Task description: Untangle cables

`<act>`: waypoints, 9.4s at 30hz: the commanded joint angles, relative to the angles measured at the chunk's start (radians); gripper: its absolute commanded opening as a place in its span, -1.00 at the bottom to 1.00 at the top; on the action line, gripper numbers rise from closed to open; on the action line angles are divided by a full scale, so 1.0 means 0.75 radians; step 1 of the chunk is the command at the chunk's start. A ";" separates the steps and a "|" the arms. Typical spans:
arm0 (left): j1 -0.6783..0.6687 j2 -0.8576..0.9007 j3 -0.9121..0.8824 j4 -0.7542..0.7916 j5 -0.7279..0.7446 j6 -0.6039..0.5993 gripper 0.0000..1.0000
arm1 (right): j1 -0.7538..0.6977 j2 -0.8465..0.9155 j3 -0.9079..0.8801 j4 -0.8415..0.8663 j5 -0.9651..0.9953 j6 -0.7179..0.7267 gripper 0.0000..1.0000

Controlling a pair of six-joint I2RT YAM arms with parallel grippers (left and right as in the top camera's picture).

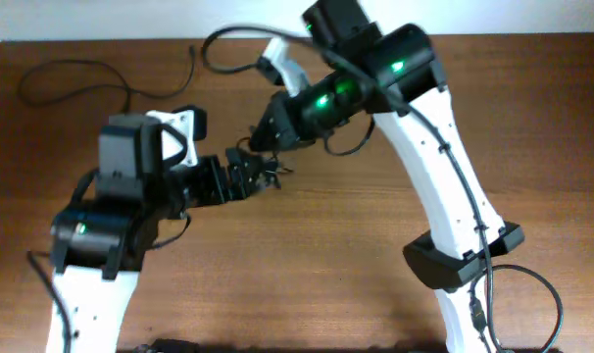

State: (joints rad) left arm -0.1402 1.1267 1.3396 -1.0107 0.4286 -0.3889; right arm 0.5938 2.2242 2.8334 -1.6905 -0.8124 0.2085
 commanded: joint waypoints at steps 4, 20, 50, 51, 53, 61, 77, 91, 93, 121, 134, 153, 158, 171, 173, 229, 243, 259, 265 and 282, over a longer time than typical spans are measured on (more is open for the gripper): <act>0.001 0.208 -0.003 0.069 0.233 -0.056 0.82 | 0.056 -0.043 0.022 -0.010 0.090 -0.023 -0.92; 0.001 0.340 -0.003 -0.189 -0.375 0.001 0.08 | -0.287 -0.307 0.072 -0.011 0.850 0.170 -0.92; 0.001 0.341 -0.022 -0.215 -0.422 -0.014 0.98 | -0.127 -0.541 0.041 0.363 0.931 0.339 -0.92; 0.001 0.341 -0.022 -0.215 -0.422 -0.014 0.98 | -0.125 -0.551 0.043 0.420 0.864 0.339 -0.92; 0.001 0.341 -0.022 -0.216 -0.423 -0.014 0.98 | -0.130 -0.576 0.043 0.568 0.615 0.339 -0.92; 0.001 0.341 -0.022 -0.214 -0.422 -0.014 0.98 | -0.050 -0.420 -0.021 0.139 0.318 -0.122 -0.92; 0.001 0.341 -0.022 -0.240 -0.422 -0.014 0.98 | -0.185 -0.494 -0.011 1.215 -0.128 0.626 -0.92; 0.001 0.341 -0.022 -0.272 -0.422 -0.014 0.98 | -0.243 -0.366 -0.325 0.015 1.403 0.081 0.78; 0.001 0.341 -0.022 -0.271 -0.422 -0.014 0.98 | -0.243 -0.403 -0.323 -0.011 1.278 0.080 0.97; 0.001 0.341 -0.022 -0.307 -0.423 -0.014 0.98 | 0.143 -0.601 -2.144 1.048 1.071 0.735 0.19; 0.001 0.341 -0.022 -0.299 -0.423 -0.014 0.98 | 0.091 -0.688 -1.990 1.115 0.842 0.635 -0.92; 0.001 0.341 -0.022 -0.269 -0.165 -0.013 0.98 | 0.053 -0.754 -0.867 0.613 0.899 0.597 -0.92; 0.001 0.341 -0.022 -0.240 -0.022 -0.013 0.98 | 0.021 -0.708 -0.875 0.901 -0.002 0.726 -0.92; 0.001 0.340 -0.022 -0.195 0.383 -0.004 0.98 | 0.045 -0.674 -0.877 0.646 0.483 0.675 -0.92; 0.001 0.340 -0.022 -0.188 0.381 -0.004 0.98 | 0.046 -0.673 -0.877 0.694 0.386 0.675 -0.92; -0.132 0.460 -0.022 -0.212 -0.414 -0.145 0.94 | 0.012 -1.189 -0.873 1.676 0.544 1.076 -0.92; -0.133 0.460 -0.022 -0.241 -0.348 -0.148 0.98 | -0.135 -0.999 -0.873 1.444 0.590 0.823 -0.92; -0.053 0.233 0.078 -0.089 0.024 0.176 0.98 | 0.010 -0.371 -0.874 0.684 0.552 0.609 -0.92; -0.053 0.202 0.078 0.024 0.175 0.177 0.99 | 0.011 -0.332 -0.874 0.881 0.393 0.909 -0.92; -0.054 0.205 0.077 0.230 0.192 -0.059 -0.58 | 0.012 -0.332 -0.874 1.036 0.217 1.243 -0.92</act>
State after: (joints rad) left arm -0.1844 1.2865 1.3834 -0.8425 0.5617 -0.4278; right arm 0.5968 1.9808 2.1738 -0.9073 -0.6571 1.1404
